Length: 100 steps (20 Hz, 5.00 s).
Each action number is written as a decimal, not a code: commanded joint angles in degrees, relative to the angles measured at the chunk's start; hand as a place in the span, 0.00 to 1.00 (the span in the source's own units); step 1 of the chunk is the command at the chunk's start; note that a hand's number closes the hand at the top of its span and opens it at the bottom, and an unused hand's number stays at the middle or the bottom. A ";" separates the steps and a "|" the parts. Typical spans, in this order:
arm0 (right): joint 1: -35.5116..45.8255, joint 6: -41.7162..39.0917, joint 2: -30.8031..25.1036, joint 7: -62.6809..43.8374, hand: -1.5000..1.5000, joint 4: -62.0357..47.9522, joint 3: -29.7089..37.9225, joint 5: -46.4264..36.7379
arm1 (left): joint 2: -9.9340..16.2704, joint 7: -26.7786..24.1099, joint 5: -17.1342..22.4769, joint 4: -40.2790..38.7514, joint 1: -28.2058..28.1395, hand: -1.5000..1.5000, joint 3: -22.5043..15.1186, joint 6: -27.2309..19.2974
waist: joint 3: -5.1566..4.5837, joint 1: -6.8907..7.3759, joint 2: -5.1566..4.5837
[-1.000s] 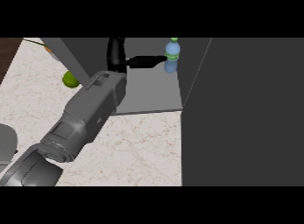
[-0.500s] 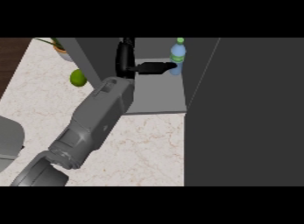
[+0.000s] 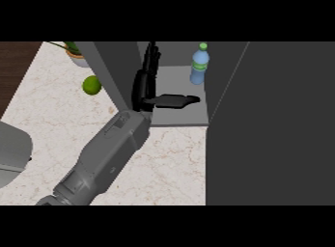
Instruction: Pick up the bottled water, place it into the cabinet and close the cabinet
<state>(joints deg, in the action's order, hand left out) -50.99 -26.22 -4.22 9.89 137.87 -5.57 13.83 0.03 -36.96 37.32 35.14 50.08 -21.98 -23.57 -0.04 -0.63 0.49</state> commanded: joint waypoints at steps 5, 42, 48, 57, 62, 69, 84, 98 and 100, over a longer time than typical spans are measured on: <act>-1.39 2.39 0.03 -4.35 0.00 8.14 -1.28 0.21 | -0.03 1.13 0.68 20.23 -14.13 0.00 -8.13 2.58 | -0.02 1.24 -0.01; -0.30 -16.38 -17.67 -4.32 1.00 17.43 -27.91 -22.83 | 29.79 5.54 8.68 74.98 -64.87 0.00 -2.70 11.94 | -0.53 2.45 0.57; 3.13 -15.09 -18.40 -7.50 1.00 14.73 -33.87 -22.50 | 33.07 4.74 11.69 76.63 -68.61 0.00 1.37 15.71 | -0.77 3.50 0.53; 4.99 -8.56 -13.92 -7.26 1.00 9.17 -40.67 -15.50 | 37.76 4.55 14.43 76.88 -71.20 0.00 5.58 22.30 | -0.80 7.01 -1.06; 9.17 -7.16 -14.74 -10.19 1.00 7.94 -40.23 -15.33 | 39.44 4.50 15.39 76.53 -71.76 0.00 6.78 25.51 | -0.93 9.07 -1.57; 15.59 -5.53 -14.49 -12.91 1.00 5.25 -38.72 -14.26 | 42.09 5.04 16.59 76.87 -72.39 0.00 8.64 28.86 | -1.11 12.63 -2.26; 30.13 -6.91 -18.52 -17.94 1.00 4.64 -34.16 -14.18 | 44.50 5.84 17.31 75.87 -71.57 0.00 10.13 32.29 | -1.76 15.74 -2.12; 37.79 -5.84 -15.09 -22.45 1.00 1.24 -33.39 -10.28 | 45.46 6.08 18.76 74.73 -71.72 0.00 11.71 34.14 | -1.62 15.27 -2.90; 36.82 -6.27 -15.04 -22.69 1.00 0.25 -33.82 -8.12 | 45.03 5.66 18.99 74.51 -71.47 0.00 12.04 34.05 | -1.64 15.53 -3.56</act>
<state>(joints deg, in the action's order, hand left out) -15.49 -34.73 -23.15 -8.12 141.11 -33.01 3.28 45.20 -31.11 55.89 109.75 -21.61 -10.35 10.26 -1.82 14.69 -2.17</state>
